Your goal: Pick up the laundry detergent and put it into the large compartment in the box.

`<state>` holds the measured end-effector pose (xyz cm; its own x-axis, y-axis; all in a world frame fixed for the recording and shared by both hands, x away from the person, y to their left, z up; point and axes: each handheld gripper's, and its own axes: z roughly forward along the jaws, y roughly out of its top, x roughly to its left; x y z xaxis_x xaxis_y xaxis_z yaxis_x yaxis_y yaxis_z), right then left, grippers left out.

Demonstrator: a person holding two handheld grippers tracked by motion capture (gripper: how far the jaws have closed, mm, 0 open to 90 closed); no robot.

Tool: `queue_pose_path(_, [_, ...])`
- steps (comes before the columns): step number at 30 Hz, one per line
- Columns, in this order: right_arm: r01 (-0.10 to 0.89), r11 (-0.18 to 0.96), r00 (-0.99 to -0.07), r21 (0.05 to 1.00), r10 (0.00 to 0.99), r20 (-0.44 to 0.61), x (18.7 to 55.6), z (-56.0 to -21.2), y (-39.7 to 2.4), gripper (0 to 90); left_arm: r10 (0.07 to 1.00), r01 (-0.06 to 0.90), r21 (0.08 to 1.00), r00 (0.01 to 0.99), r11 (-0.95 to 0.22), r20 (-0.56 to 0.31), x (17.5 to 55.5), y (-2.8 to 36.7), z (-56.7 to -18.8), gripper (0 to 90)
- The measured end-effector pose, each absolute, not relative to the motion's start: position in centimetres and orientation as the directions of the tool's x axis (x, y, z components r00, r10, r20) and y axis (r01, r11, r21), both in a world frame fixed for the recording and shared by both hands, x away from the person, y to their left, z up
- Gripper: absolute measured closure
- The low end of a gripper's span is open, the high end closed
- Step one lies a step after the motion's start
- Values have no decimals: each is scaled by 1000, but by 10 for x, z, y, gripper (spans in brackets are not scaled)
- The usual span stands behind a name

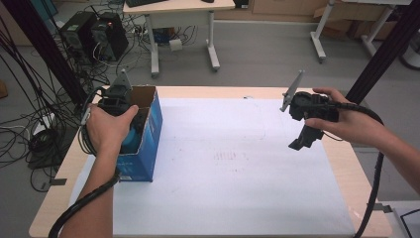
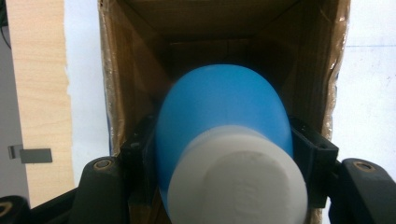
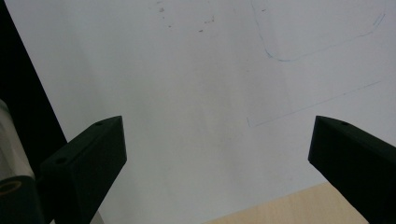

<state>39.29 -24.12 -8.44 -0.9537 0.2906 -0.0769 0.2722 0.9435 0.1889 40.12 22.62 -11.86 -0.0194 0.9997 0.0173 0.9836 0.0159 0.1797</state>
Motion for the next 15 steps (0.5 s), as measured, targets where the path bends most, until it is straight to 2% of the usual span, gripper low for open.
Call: queue_pose_path(15, [279,943,-953,183,295,-72,397,-88,-241,44,1000,988,157,1,-6,31,407,227,-129,378])
